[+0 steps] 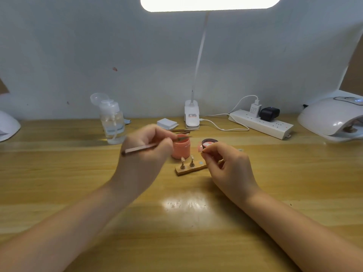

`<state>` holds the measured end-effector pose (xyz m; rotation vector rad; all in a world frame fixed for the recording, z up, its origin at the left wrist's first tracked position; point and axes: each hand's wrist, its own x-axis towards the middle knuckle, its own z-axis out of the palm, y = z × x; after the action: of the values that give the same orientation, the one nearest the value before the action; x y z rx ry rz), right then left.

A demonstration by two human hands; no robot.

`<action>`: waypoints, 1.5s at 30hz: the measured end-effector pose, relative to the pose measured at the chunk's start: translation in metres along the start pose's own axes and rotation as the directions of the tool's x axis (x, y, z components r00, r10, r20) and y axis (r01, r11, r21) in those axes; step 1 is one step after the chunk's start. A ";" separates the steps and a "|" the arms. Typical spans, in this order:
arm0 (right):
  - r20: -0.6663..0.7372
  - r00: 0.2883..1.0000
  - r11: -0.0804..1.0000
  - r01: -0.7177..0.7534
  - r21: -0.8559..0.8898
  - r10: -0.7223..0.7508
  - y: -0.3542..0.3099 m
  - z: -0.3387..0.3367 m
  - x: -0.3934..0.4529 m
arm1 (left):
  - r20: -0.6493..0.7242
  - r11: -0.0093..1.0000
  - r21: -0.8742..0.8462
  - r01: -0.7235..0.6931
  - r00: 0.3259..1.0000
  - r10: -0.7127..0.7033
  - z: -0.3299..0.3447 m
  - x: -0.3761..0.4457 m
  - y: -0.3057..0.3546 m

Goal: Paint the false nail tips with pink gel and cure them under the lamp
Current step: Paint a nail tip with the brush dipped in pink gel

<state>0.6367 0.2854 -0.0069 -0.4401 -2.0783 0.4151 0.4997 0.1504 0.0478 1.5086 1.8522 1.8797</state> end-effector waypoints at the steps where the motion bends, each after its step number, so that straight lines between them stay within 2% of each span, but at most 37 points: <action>1: 0.008 1.000 1.000 -0.001 -0.003 0.001 0.000 0.000 0.000 | -0.023 0.997 0.047 0.065 0.998 -0.064 -0.002 0.014 0.000; 4: 0.023 1.000 1.000 0.006 -0.007 -0.006 -0.001 -0.001 0.000 | -0.018 0.941 0.227 0.252 0.967 -0.255 -0.008 0.057 -0.002; 8: 0.031 0.999 1.000 0.007 -0.016 -0.006 -0.003 -0.001 0.000 | 0.047 0.848 0.376 0.372 0.907 -0.419 0.001 0.095 -0.003; 13: 0.019 1.000 1.000 0.012 -0.014 -0.012 -0.003 0.000 0.000 | 0.176 0.766 0.519 0.380 0.829 -0.530 0.021 0.108 -0.011; 16: 0.022 1.000 1.000 0.018 -0.014 -0.017 -0.003 0.000 0.000 | 0.187 0.719 0.568 0.399 0.789 -0.585 0.027 0.106 -0.017; 19: 0.019 1.000 1.000 0.022 -0.014 -0.022 -0.004 0.000 0.000 | 0.127 0.736 0.452 0.504 0.780 -0.612 0.022 0.107 -0.023; 22: 0.015 1.000 1.000 0.025 -0.012 -0.025 -0.005 -0.001 0.000 | 0.053 0.754 0.183 0.631 0.759 -0.649 0.007 0.107 -0.030; 25: 0.014 1.000 1.000 -0.008 0.002 0.008 -0.004 0.001 0.000 | 0.073 0.719 -0.050 0.693 0.721 -0.689 -0.009 0.099 -0.035; 30: -0.009 0.998 0.998 -0.055 0.035 0.056 -0.004 0.001 0.000 | 0.101 0.641 -0.155 0.752 0.657 -0.747 -0.023 0.083 -0.043; 34: -0.040 0.996 0.996 -0.080 0.050 0.082 -0.004 0.001 0.001 | 0.064 0.636 -0.204 0.745 0.658 -0.750 -0.028 0.076 -0.047; 36: -0.063 0.995 0.995 -0.078 0.057 0.081 -0.004 0.000 0.002 | -0.013 0.683 -0.297 0.667 0.712 -0.702 -0.028 0.072 -0.049; 37: -0.072 0.994 0.995 -0.078 0.068 0.082 -0.005 -0.001 0.002 | -0.066 0.737 -0.338 0.585 0.766 -0.639 -0.027 0.068 -0.050; 39: -0.074 0.993 0.992 -0.082 0.093 0.089 -0.006 -0.002 0.004 | -0.163 0.903 -0.252 0.349 0.904 -0.394 -0.024 0.052 -0.049; 41: -0.058 0.994 0.990 -0.090 0.110 0.097 -0.006 -0.004 0.005 | -0.161 0.998 -0.048 0.049 0.985 -0.056 -0.017 0.029 -0.043; 43: -0.054 0.994 0.989 -0.087 0.116 0.094 -0.005 -0.007 0.005 | -0.069 0.964 0.136 -0.227 0.969 0.238 -0.010 0.011 -0.036; 45: -0.061 0.994 0.990 -0.085 0.117 0.092 -0.004 -0.009 0.006 | 0.036 0.875 0.254 -0.411 0.909 0.416 -0.002 0.002 -0.030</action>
<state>0.6409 0.2861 0.0040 -0.4730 -1.9644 0.5615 0.4816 0.1579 0.0252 2.1298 1.9661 1.8671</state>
